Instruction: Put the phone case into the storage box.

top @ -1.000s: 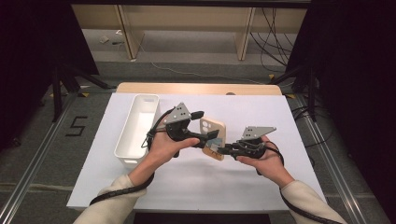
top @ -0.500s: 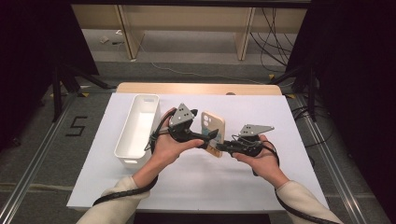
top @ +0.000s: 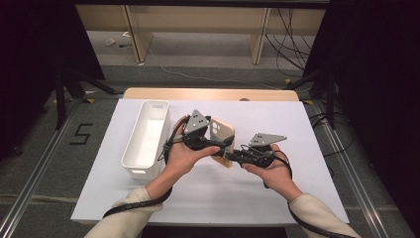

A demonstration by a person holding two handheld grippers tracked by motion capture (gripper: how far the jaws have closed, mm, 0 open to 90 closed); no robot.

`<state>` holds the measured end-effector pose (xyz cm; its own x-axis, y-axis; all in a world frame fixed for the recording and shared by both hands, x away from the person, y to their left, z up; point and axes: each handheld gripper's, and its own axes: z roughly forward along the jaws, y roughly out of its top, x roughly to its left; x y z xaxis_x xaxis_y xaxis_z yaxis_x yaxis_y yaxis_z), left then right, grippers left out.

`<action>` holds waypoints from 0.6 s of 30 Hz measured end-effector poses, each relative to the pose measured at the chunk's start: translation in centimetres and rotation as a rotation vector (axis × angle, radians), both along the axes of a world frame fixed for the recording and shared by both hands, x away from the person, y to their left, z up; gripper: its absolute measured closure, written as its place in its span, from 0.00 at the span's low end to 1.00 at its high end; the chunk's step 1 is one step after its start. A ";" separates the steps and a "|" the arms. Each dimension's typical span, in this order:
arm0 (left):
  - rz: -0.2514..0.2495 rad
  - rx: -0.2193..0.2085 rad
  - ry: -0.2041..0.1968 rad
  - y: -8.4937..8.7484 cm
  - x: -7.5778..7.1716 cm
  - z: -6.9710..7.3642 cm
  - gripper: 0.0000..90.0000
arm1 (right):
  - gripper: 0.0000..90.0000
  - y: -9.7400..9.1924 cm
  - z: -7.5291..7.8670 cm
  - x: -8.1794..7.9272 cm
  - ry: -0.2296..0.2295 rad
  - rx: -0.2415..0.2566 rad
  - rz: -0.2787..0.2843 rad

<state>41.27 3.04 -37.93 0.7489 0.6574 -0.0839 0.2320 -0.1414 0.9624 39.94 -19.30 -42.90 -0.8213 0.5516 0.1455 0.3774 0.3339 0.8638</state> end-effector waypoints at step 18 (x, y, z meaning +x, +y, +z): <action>0.031 -0.001 0.004 -0.7 0.2 -0.3 0.02 | 0.90 0.4 -0.1 -0.1 -0.007 0.001 -0.002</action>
